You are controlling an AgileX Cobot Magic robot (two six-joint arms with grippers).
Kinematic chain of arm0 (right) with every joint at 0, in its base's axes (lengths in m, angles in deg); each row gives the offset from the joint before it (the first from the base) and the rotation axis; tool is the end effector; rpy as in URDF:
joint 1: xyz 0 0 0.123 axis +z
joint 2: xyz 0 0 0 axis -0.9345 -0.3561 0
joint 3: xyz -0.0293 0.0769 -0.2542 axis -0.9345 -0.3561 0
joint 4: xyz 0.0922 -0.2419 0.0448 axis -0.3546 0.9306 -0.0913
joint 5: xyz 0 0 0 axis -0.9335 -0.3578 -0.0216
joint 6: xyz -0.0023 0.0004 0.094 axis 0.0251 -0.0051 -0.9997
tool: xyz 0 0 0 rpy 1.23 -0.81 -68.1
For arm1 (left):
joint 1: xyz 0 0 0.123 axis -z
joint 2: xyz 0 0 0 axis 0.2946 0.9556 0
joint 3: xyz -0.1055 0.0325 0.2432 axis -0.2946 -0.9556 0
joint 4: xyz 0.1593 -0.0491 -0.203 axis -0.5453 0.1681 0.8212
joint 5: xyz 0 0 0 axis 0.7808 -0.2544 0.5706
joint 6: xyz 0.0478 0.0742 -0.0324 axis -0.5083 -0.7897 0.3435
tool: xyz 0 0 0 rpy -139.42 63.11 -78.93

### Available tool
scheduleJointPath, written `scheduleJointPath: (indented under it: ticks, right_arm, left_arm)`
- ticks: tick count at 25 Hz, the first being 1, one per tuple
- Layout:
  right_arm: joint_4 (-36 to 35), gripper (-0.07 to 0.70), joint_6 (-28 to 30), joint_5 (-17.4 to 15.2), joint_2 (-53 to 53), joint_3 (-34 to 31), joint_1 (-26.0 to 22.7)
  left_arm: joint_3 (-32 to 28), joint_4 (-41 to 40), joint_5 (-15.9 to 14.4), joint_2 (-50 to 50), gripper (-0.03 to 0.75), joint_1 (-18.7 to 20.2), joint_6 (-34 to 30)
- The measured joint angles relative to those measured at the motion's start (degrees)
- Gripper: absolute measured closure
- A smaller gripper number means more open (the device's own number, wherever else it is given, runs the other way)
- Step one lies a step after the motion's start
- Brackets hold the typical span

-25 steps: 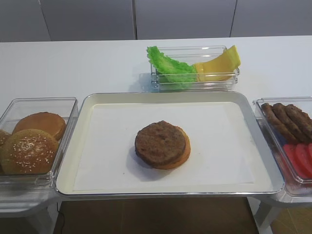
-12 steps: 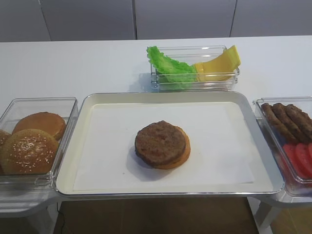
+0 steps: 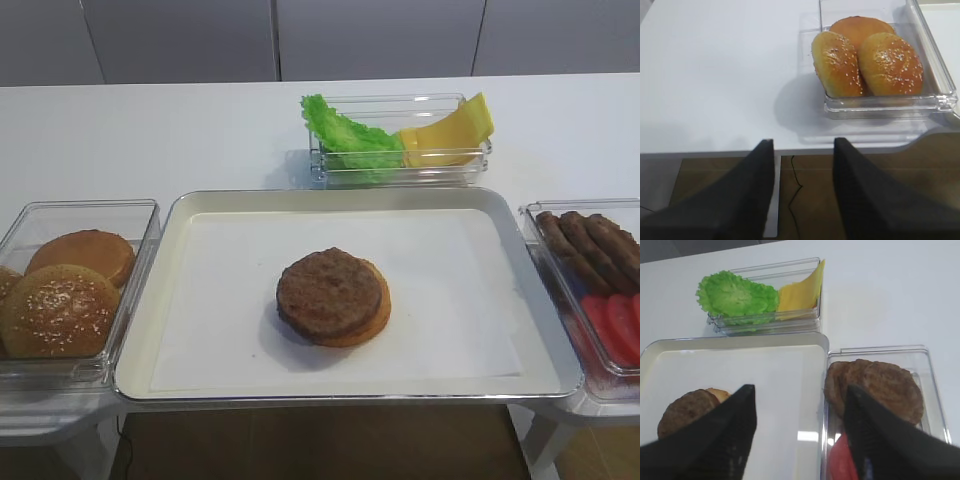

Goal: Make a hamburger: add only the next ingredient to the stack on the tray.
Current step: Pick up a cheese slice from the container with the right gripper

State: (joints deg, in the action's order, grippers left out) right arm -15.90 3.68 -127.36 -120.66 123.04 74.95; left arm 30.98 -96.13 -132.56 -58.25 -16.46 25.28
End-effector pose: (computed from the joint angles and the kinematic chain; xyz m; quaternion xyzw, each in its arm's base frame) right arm 0.1548 0.0344 0.3288 -0.0135 0.8753 0.1521 0.4589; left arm 0.0182 0.0102 0.2692 -0.0480 0.8792 0.0317 0.4730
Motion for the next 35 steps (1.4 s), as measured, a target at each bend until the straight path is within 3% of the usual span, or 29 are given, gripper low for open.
scheduleJointPath:
  ticks: [10, 23, 29, 35]
  right_arm:
    - [-3.2, 0.212, 2.9, 2.2, -29.4, 15.3, 0.0]
    - [-3.4, 0.217, 3.3, -0.4, -58.4, 37.8, 0.0]
    - [-3.4, 0.279, 3.4, -0.5, -66.9, 42.4, 0.0]
    - [-3.4, 0.342, 3.5, 0.9, -69.6, 42.8, 0.0]
  left_arm:
    - [0.0, 0.0, 0.0, 0.0, 0.422, 0.0, 0.0]
    - [0.0, 0.0, 0.0, 0.0, 0.422, 0.0, 0.0]
    - [0.0, 0.0, 0.0, 0.0, 0.422, 0.0, 0.0]
    - [0.0, 0.0, 0.0, 0.0, 0.422, 0.0, 0.0]
